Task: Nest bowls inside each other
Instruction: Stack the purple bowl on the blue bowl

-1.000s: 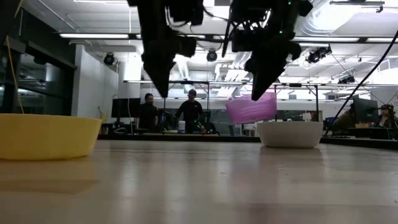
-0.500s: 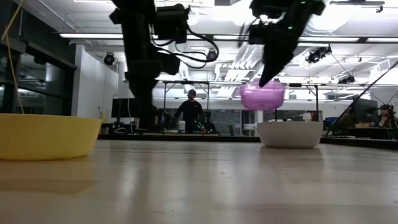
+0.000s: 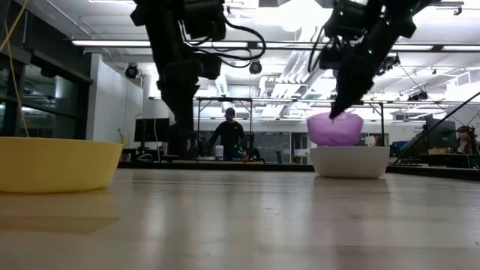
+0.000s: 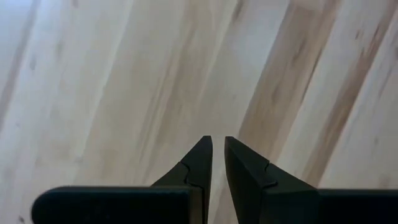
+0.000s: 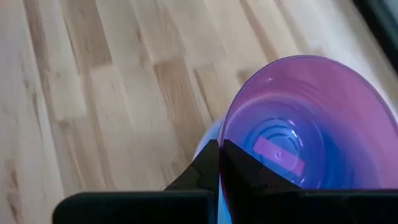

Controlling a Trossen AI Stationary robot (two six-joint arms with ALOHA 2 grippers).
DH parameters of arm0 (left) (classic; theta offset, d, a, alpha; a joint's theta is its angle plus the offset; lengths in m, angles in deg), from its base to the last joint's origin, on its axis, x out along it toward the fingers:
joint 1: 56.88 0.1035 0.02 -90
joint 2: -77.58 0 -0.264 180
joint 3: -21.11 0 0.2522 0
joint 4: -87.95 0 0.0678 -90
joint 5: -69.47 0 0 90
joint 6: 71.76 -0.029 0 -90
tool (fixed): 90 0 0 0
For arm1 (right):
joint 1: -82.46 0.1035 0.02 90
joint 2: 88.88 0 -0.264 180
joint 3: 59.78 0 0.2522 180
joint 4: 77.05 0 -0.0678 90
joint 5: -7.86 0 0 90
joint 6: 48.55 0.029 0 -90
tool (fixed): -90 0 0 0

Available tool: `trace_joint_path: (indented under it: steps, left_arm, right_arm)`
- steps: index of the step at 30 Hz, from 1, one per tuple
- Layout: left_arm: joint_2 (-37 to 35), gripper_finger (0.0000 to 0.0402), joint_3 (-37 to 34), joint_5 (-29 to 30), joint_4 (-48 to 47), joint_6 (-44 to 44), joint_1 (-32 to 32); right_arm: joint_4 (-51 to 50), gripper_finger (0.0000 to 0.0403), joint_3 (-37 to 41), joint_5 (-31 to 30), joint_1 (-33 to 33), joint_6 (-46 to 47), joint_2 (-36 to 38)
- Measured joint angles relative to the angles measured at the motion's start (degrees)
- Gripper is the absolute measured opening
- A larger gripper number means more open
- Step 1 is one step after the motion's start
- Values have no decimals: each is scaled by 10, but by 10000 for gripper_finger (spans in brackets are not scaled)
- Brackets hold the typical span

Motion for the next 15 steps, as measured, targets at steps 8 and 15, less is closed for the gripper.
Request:
trace_joint_path:
  steps: [8,15]
  left_arm:
    - [-3,42,0,-6,3,4,0]
    - [-3,42,0,-16,2,4,0]
  right_arm:
    - [11,4,27,-32,-2,-3,-1]
    - [5,4,27,-32,-3,1,0]
